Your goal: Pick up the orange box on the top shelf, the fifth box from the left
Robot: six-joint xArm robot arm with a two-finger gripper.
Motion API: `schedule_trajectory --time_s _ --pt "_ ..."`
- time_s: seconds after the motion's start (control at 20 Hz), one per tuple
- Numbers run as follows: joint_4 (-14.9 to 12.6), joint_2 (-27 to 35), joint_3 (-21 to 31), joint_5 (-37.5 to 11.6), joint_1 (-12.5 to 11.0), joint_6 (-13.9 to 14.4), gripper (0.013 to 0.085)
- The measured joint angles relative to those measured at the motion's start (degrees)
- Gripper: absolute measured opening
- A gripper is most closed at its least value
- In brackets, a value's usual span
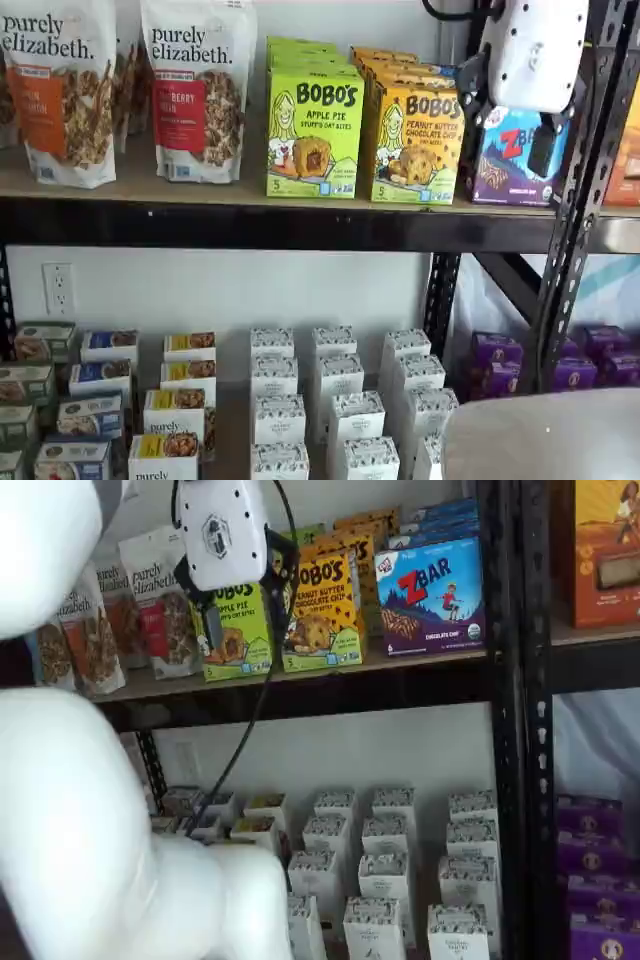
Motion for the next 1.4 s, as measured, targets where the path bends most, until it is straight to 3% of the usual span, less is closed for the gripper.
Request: schedule_trajectory --time_s 0.05,0.1,0.2,0.55,0.85,1.2,1.4 --pt "1.04 -0.75 0.73 -1.26 -0.92 -0.62 0.085" --pt "3.88 -2.77 2.62 -4.38 -3.71 -2.26 0.085" --pt "5.83 -3.72 3.49 -6.15 -5.27 -3.4 0.085" --pt "5.55 -3.68 4.06 -7.53 -3.96 -2.45 0.085" --pt "2.63 -1.9 4.2 -12.12 -0.87 -0.56 0.085" --pt "1.91 2.22 2.74 -20.05 -2.1 -2.26 0.085" --pt "4.16 5.29 0.9 -23.06 -4.22 -4.37 0.085"
